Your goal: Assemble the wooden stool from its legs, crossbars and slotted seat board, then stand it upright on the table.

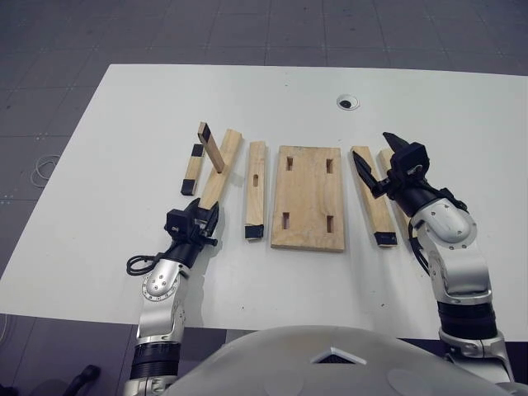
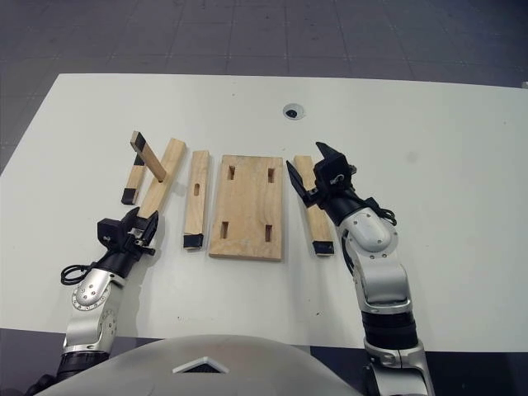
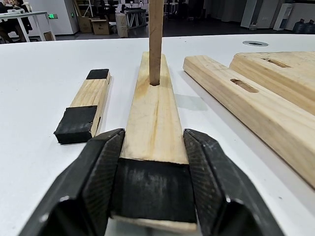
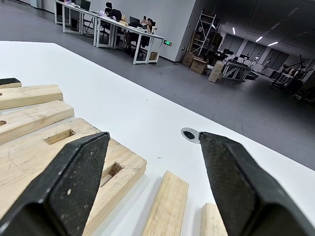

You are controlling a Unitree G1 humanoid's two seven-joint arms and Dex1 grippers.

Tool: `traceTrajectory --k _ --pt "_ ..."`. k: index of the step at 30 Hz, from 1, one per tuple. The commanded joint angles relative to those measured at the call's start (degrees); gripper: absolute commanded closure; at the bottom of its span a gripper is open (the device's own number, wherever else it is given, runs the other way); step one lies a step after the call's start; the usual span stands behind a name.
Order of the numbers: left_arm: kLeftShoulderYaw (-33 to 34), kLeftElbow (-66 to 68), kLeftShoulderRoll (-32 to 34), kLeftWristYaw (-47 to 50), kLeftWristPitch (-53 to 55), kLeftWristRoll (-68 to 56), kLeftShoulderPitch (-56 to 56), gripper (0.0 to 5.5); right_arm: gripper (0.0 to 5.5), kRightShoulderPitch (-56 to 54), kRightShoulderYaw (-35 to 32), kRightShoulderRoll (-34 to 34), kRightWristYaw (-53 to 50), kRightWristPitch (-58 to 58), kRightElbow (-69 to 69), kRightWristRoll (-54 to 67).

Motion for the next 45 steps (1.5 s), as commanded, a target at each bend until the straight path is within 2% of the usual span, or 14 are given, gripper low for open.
traceTrajectory --k 1,6,11,17,20,23,33,37,45 --pt "-0.73 2.65 0.77 0.69 3.84 1.81 1.17 3.52 2.16 -0.86 -0.49 -0.50 0.18 0.80 -0.19 0.25" --pt "2.54 -4.25 1.26 1.94 6.35 -1.70 -2.43 3.52 2.16 -1.36 -1.06 -0.11 -0.16 1.27 -0.05 0.63" --pt "6.33 -16.23 2.29 4.37 15.71 -9.51 -13.66 3.52 2.16 -6.60 -6.69 1.60 -1.14 7.77 1.50 7.54" --pt "8.72 -22.09 5.18 3.55 28.83 -22.44 -28.43 3.52 2.16 -21.56 -18.88 3.18 1.70 26.49 10.86 30.41" --pt "8.82 -20.50 5.49 1.61 33.47 -28.10 -32.51 3.52 2.16 -27.88 -22.05 3.34 4.34 33.77 14.89 40.79" --pt "8.95 -17.97 4.24 -0.48 37.75 -34.80 -35.73 3.52 2.16 -31.64 -22.32 5.15 6.17 39.58 17.04 48.99" --pt "6.94 -15.81 -1.90 -4.35 44.40 -49.25 -36.80 3.52 0.59 -32.52 -22.67 11.82 8.73 44.32 25.86 60.41" --pt "5.91 -14.91 -2.60 -5.73 45.79 -51.16 -36.20 3.52 0.01 -34.03 -23.85 11.57 12.19 45.08 30.30 63.72" --pt "5.74 -13.97 -4.17 -5.61 47.64 -54.74 -35.70 3.52 0.00 -32.91 -20.75 8.51 24.56 44.09 32.06 62.39"
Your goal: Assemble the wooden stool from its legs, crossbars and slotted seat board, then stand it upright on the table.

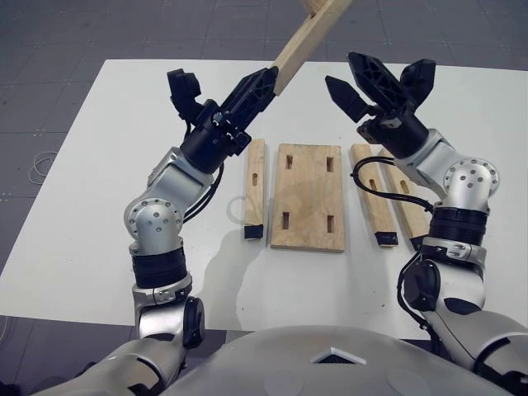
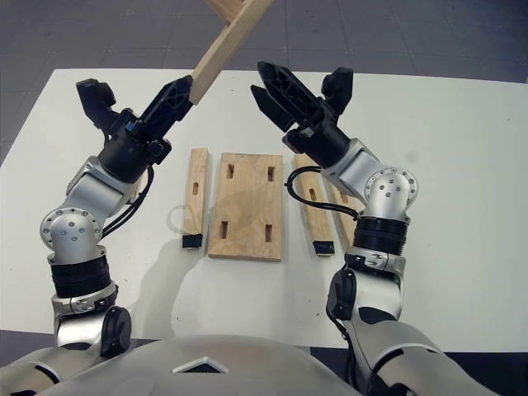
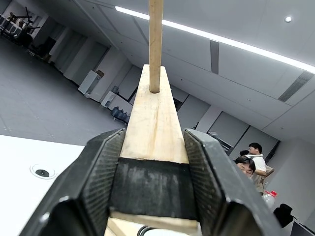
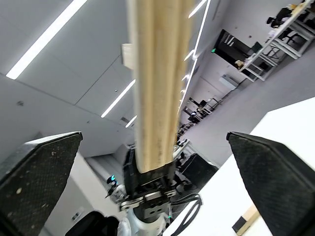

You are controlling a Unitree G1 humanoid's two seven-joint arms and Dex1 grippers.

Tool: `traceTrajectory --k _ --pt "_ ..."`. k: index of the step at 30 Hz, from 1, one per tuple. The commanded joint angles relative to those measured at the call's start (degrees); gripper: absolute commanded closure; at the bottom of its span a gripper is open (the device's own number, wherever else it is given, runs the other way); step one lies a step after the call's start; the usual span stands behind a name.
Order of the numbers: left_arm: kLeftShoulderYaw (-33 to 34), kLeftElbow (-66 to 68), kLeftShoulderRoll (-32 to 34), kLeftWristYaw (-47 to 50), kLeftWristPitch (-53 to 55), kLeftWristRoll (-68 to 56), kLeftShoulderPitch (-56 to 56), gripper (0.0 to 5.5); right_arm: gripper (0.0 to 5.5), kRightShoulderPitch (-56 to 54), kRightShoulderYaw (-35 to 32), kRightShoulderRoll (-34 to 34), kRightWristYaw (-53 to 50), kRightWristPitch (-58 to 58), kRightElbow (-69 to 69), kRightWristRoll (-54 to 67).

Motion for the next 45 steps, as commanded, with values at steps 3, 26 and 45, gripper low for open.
traceTrajectory --k 3,26,45 --pt "-1.12 -1.67 -2.09 0.52 2.56 -3.99 1.09 3.52 0.00 -0.53 2.25 0.32 3.66 -2.38 1.20 -2.19" --pt "-2.89 -3.55 -2.89 1.30 3.33 -4.34 3.61 3.52 0.00 -5.88 2.14 2.77 7.18 -4.34 6.36 -2.81" --pt "-3.57 -4.16 -2.38 1.21 3.72 -6.68 5.86 3.52 1.09 -4.17 2.96 3.82 7.72 -3.09 4.23 -3.17"
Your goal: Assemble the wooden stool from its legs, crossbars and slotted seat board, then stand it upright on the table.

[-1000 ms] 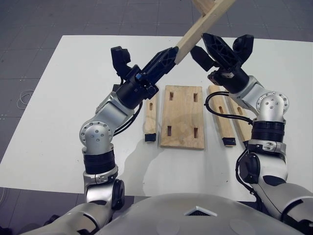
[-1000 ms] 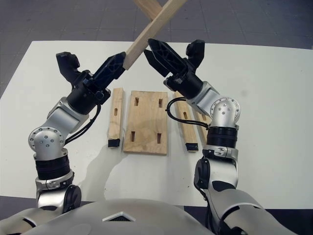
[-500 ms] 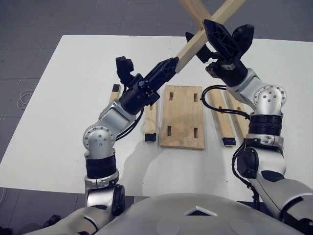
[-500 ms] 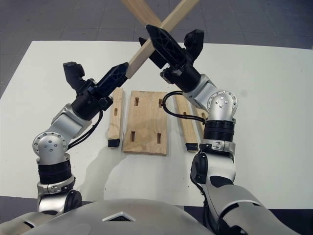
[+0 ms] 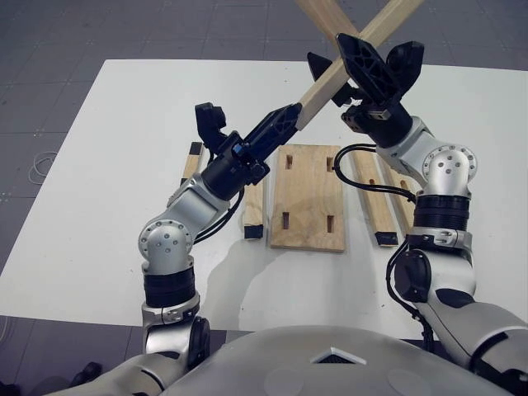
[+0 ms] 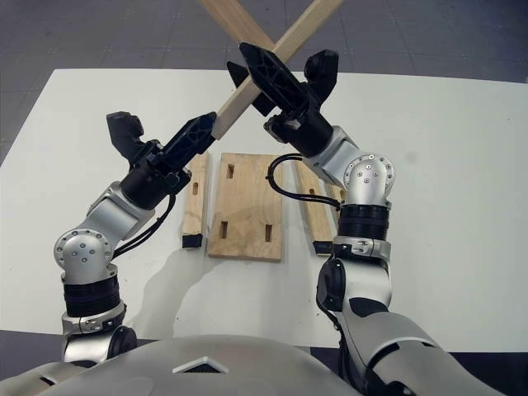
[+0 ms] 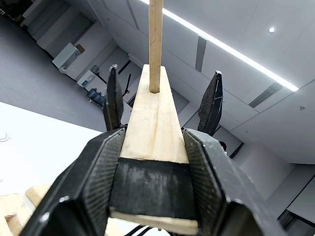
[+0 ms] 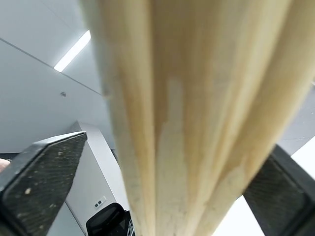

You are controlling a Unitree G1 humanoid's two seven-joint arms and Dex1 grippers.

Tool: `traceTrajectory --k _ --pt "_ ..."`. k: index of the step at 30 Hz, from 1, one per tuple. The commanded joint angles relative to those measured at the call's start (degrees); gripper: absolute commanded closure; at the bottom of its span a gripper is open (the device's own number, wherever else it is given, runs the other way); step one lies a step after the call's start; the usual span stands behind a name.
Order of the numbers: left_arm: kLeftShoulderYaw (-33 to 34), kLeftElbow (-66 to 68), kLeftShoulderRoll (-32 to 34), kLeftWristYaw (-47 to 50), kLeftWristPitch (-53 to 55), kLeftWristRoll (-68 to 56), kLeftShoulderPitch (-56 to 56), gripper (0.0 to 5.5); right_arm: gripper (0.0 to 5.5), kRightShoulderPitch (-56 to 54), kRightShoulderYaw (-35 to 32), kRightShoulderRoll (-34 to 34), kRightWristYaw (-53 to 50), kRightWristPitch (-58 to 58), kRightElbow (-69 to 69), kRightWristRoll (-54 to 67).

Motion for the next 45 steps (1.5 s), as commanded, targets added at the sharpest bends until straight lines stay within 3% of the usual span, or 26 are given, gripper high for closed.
traceTrajectory --k 1,15,38,39,45 --pt "0.19 0.51 0.17 -0.31 -0.54 0.14 -1.30 3.52 1.24 0.70 0.78 -0.69 0.23 1.16 -0.88 -0.05" --pt "0.10 0.71 -0.46 -0.49 -1.18 0.39 -1.27 3.52 3.46 0.62 0.16 -1.02 0.35 -0.11 -0.37 -0.15" --pt "-0.77 1.40 -0.99 -0.41 -1.19 2.78 -2.39 3.52 3.47 -0.08 -0.29 -1.48 0.06 0.53 -0.55 0.36" --pt "-1.02 1.17 -0.82 -0.30 -1.04 3.06 -2.43 3.16 3.47 0.00 -0.25 -1.48 0.07 0.54 -0.62 0.34" --pt "-2.27 0.16 -0.43 -0.99 -0.36 3.53 -1.97 2.36 3.47 -0.21 -0.12 -1.63 0.18 0.99 -0.74 0.45"
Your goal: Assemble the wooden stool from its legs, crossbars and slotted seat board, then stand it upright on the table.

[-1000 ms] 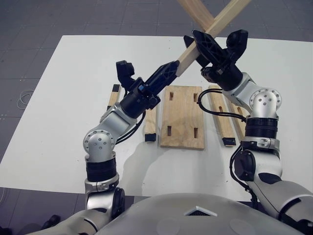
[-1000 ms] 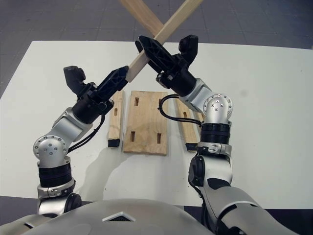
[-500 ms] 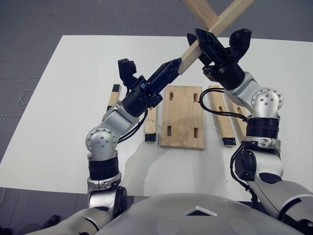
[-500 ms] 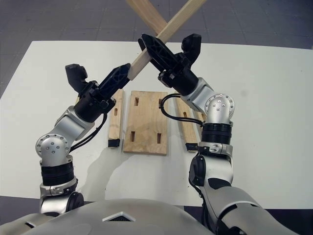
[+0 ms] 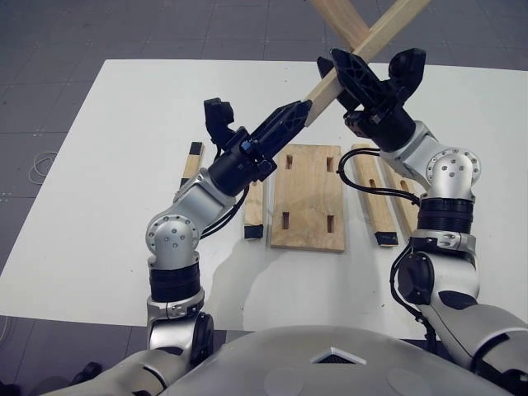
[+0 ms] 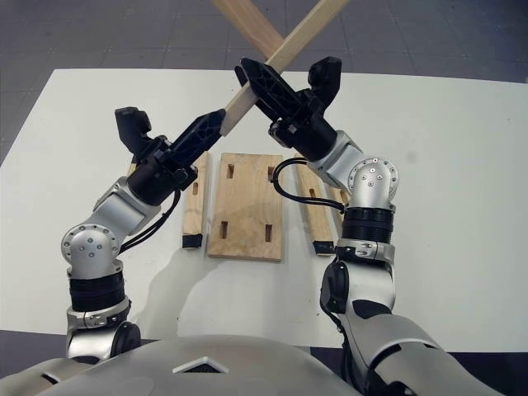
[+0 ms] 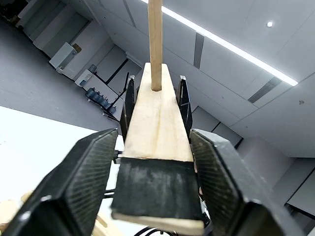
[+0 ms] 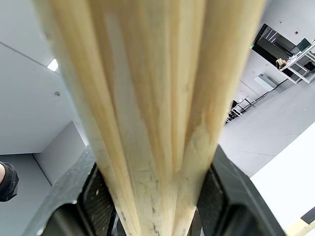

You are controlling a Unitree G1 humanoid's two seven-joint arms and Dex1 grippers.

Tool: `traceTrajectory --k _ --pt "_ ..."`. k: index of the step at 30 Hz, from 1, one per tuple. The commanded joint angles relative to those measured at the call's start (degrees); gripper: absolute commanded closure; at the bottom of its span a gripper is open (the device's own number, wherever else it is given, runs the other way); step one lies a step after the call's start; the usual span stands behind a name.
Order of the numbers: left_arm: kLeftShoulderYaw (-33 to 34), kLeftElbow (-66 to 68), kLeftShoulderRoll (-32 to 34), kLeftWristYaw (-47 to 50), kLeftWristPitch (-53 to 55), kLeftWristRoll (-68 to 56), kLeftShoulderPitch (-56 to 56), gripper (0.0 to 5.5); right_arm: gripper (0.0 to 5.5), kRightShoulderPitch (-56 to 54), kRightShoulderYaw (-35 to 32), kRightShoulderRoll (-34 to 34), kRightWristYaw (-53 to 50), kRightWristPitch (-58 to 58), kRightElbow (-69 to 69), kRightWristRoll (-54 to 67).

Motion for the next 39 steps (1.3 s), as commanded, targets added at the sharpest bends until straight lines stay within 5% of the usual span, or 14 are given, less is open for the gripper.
traceTrajectory --k 1,16,22,39 --pt "-0.22 -0.41 0.78 -0.17 0.39 0.27 -0.07 2.20 3.47 -1.15 0.01 -0.46 0.33 0.33 -0.64 0.52" --pt "7.58 -0.64 7.10 0.27 -0.11 -1.40 3.72 2.00 3.47 -0.62 -0.87 -3.60 -0.08 -0.68 -0.72 -1.29" --pt "9.16 -1.17 9.30 0.58 -3.45 2.98 2.73 2.00 3.47 -0.28 6.16 -12.73 2.94 -9.42 -4.49 -14.71" --pt "1.82 -4.65 9.86 -1.06 -3.28 6.79 4.39 2.00 3.47 -1.44 20.99 -17.69 23.97 -40.75 4.73 -37.56"
